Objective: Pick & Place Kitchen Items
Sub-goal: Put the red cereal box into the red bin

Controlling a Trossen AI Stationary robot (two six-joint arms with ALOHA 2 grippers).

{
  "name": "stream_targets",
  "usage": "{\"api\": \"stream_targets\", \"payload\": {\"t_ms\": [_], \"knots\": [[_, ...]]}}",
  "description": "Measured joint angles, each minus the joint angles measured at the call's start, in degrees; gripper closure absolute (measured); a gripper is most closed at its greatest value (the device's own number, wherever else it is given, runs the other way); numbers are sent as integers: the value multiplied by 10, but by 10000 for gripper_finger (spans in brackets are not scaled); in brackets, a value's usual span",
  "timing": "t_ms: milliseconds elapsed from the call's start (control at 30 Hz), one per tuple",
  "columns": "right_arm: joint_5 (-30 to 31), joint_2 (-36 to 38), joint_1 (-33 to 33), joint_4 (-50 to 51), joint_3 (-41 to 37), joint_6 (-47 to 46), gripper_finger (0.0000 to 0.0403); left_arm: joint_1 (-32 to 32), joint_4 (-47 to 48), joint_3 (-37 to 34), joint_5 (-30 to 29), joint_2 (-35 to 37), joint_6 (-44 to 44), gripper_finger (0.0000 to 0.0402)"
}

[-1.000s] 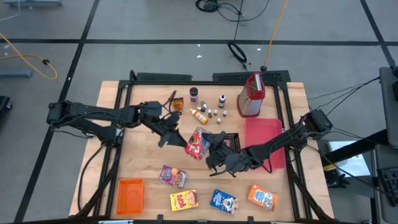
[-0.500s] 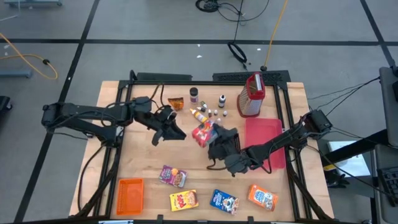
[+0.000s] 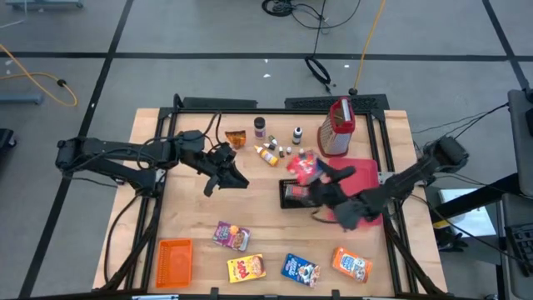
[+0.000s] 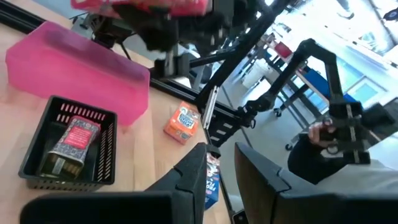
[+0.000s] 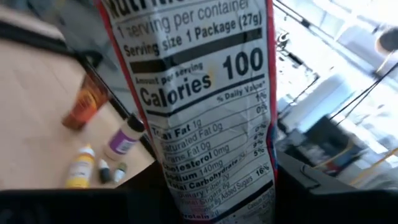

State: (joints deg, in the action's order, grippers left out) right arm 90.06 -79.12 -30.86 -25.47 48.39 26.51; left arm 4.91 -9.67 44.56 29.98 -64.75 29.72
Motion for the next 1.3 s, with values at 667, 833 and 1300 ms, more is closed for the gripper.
{"api": "stream_targets", "payload": {"t_ms": [667, 833, 1300], "knots": [[-1, 189, -256, -126, -248, -177, 258, 0, 14, 0, 0, 0, -26, 320], [-1, 189, -318, -168, -279, -201, 252, 0, 15, 0, 0, 0, -26, 320], [-3, 179, -401, -163, -360, -391, 256, -1, 18, 0, -1, 0, -40, 320]]}}
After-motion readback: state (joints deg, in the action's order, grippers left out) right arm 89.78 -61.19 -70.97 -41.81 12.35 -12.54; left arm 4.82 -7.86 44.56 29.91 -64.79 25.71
